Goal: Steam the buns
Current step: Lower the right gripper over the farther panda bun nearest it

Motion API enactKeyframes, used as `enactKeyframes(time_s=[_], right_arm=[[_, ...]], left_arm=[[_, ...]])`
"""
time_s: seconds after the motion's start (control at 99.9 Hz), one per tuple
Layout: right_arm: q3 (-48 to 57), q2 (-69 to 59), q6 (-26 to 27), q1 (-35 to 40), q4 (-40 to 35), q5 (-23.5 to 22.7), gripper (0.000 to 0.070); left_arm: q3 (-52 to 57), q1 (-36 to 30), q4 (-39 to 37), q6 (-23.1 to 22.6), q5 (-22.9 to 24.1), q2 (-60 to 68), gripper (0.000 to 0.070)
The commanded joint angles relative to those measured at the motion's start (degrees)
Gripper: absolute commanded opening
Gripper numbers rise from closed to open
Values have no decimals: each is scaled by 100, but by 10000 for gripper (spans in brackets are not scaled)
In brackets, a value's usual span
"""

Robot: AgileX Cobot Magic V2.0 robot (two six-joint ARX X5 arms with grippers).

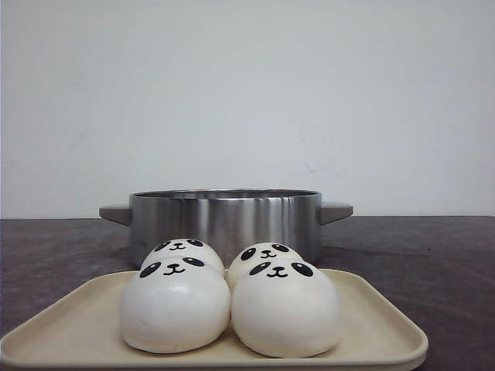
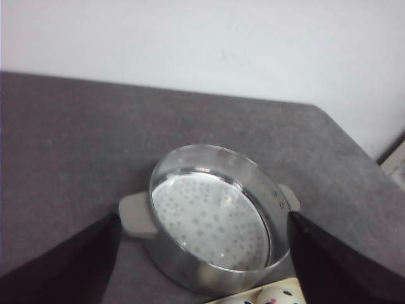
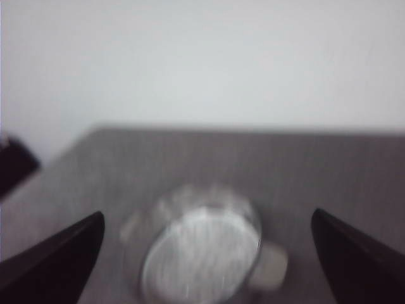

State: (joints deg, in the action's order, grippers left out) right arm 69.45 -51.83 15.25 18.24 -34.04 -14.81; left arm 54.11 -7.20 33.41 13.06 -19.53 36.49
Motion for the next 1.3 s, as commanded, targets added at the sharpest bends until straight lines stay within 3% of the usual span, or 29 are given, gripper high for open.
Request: enactKeyframes(time_s=[0.0, 0.23, 0.33, 0.481, 0.671, 0.851, 1.051, 1.292], right_arm=[[205, -522, 70, 444, -476, 219, 657], [317, -2072, 693, 1561, -1499, 280, 644], [315, -2688, 776, 1895, -1541, 284, 602], [315, -3510, 811, 2168, -1322, 289, 602], [315, -4393, 828, 2229, -1078, 319, 602], [315, -4955, 789, 2229, -848, 621, 598], [315, -5268, 793, 2243, -603, 581, 534], [315, -5633, 796, 2251, -645, 542, 527]], left_arm=[[70, -57, -7, -42, -22, 31, 505], [70, -365, 46, -13, -24, -76, 505], [70, -496, 59, -11, -24, -142, 505], [70, -678, 131, -2, -22, -219, 505], [70, -839, 190, 7, -24, -251, 505], [70, -988, 245, 17, -24, -256, 505], [70, -1058, 343, 28, -24, -256, 505], [70, -1088, 343, 26, -22, -256, 505]])
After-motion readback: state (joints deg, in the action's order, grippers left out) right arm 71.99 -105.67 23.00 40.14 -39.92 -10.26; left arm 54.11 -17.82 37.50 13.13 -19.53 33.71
